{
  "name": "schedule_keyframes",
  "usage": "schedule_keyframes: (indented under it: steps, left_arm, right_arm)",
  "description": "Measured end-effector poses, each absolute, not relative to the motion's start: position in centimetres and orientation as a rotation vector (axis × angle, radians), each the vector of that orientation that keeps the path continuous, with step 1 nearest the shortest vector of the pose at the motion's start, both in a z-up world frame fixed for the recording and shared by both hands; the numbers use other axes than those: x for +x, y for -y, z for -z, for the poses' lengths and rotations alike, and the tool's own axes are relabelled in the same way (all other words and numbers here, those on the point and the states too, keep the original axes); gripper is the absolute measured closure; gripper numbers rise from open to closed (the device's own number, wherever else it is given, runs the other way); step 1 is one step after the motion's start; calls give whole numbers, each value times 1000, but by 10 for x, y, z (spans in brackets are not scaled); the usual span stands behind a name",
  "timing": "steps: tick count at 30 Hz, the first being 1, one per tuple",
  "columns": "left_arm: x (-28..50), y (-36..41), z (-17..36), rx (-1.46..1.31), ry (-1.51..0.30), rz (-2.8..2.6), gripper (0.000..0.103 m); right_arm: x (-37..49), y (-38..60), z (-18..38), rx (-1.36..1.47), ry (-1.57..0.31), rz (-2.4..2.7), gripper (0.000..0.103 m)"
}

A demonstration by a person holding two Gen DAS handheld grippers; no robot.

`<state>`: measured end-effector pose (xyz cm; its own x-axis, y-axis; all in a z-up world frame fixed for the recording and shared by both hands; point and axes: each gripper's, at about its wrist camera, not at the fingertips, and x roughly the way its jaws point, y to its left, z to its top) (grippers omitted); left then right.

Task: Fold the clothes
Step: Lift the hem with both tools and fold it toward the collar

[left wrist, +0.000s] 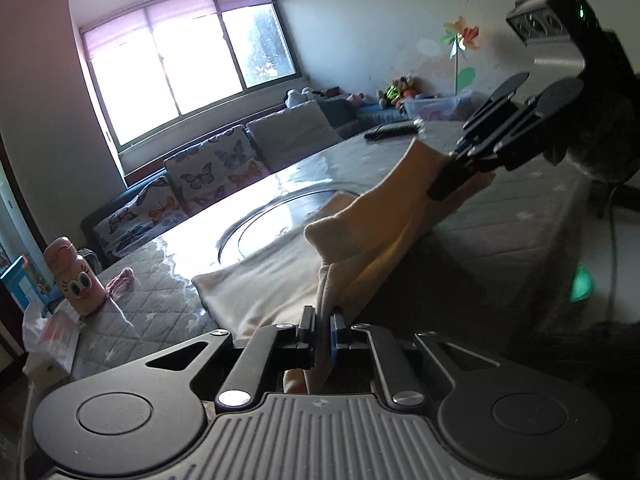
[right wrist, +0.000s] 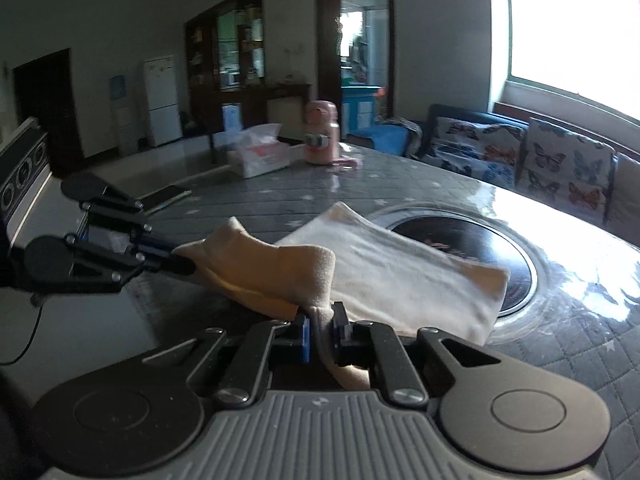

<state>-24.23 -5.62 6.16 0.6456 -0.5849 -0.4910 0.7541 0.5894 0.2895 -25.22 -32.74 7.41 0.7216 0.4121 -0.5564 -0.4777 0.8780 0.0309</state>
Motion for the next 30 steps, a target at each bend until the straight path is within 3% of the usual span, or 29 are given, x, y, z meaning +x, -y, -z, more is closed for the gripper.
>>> schedule_keyframes:
  steps: [5,10,21,30]
  left_arm:
    - [-272,42,-77,490,-353,776,97]
    - [-252,48,-80,463,-340,732,97]
    - [-143,94,-74,463,-360,670,97]
    - [-60,129,-23,477,-518,625,96]
  right_arm:
    - [-284,315,-91,-146,-577,-551,94]
    - [-273,312,-99,-161,-559,-543,95]
    - [-174,333,-89,-102,-601,-427,95]
    - [-86,344,-34,-37,-697,-297,92]
